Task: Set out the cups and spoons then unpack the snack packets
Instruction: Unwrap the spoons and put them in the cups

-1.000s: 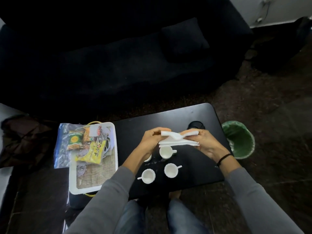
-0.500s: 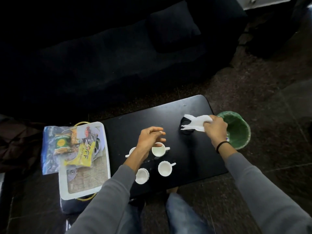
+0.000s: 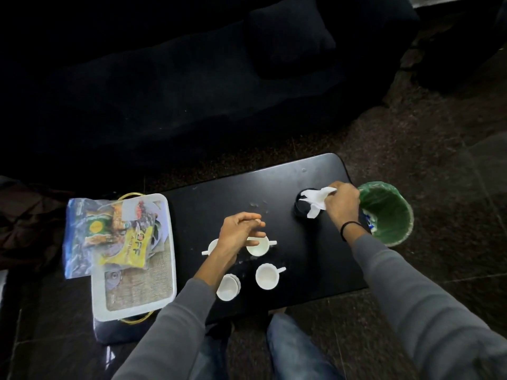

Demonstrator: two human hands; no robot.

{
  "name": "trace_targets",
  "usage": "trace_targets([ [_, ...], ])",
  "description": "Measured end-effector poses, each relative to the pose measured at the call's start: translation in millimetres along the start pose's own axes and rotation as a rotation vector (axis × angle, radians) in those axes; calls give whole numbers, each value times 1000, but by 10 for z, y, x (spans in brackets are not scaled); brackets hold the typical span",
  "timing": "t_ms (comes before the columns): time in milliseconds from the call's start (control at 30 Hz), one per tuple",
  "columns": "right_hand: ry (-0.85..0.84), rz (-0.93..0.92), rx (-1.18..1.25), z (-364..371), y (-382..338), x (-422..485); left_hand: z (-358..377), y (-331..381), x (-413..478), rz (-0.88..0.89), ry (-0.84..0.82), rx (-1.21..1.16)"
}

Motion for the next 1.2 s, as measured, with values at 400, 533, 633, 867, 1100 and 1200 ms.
trace_targets([
  [400, 44, 181, 173, -55, 219, 78, 60, -109, 27, -43, -1, 7],
  [533, 38, 197, 210, -37, 239, 65, 120, -88, 37, -48, -6, 17],
  [633, 62, 171, 246, -63, 217, 38, 149, -75, 59, -50, -3, 31],
  [867, -8, 115, 190, 4, 268, -64, 196, -68, 107, -49, 1, 55],
  [1100, -143, -2, 27, 98, 183, -23, 229, -92, 157, -61, -3, 67],
  [1200, -234, 25, -57, 120, 126, 43, 252, -84, 179, -64, -1, 68],
])
Point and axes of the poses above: each hand's wrist, its own x-axis towards the middle knuckle, its own z-axis out of the palm, y = z × x, the point moved 6 cm from there along x, towards the middle knuckle, and after that the axes turned 5 degrees about -z, right-handed, at the moved point
